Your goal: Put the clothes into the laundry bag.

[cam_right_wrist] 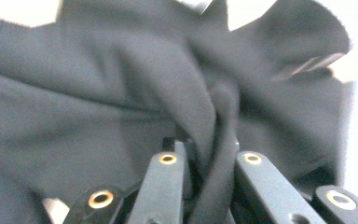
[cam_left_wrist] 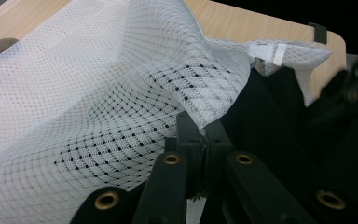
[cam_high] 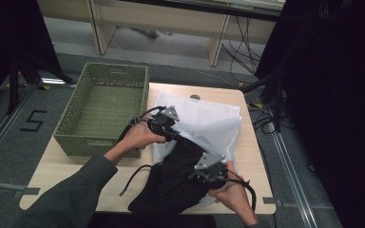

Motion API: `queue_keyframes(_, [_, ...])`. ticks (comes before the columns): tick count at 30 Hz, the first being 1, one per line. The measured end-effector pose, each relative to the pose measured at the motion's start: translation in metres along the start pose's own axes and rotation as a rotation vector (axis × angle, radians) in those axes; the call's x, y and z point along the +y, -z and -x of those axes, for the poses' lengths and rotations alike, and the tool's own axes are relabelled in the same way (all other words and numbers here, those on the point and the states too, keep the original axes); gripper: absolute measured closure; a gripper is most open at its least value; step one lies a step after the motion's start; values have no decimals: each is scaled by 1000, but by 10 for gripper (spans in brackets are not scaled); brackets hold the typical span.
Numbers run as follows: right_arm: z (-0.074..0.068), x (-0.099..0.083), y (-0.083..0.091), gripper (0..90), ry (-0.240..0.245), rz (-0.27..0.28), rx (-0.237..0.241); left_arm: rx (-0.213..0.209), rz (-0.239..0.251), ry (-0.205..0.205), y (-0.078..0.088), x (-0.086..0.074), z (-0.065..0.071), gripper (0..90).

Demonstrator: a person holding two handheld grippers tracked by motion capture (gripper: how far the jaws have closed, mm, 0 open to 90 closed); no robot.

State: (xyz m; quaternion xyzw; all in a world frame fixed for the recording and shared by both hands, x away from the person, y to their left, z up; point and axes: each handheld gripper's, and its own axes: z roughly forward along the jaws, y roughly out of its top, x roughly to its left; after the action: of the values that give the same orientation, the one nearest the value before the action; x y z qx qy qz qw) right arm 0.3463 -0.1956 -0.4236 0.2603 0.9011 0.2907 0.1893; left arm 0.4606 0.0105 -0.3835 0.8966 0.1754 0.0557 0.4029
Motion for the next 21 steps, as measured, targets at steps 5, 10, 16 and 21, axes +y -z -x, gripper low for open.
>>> queue_keyframes(5, [34, 43, -18, 854, -8, 57, -69, -5, 5, -8, 2, 4, 1, 883])
queue_keyframes(10, [51, 16, -82, 829, -67, -117, -108, 1, 2, -4, 6, 0, -1, 883])
queue_keyframes(16, [55, 24, -57, 545, -198, -27, -98, 10, -4, 9, 8, -3, -7, 882])
queue_keyframes(21, [33, 35, -3, 420, -214, 134, 20, 22, -2, 23, 7, -3, -12, 880])
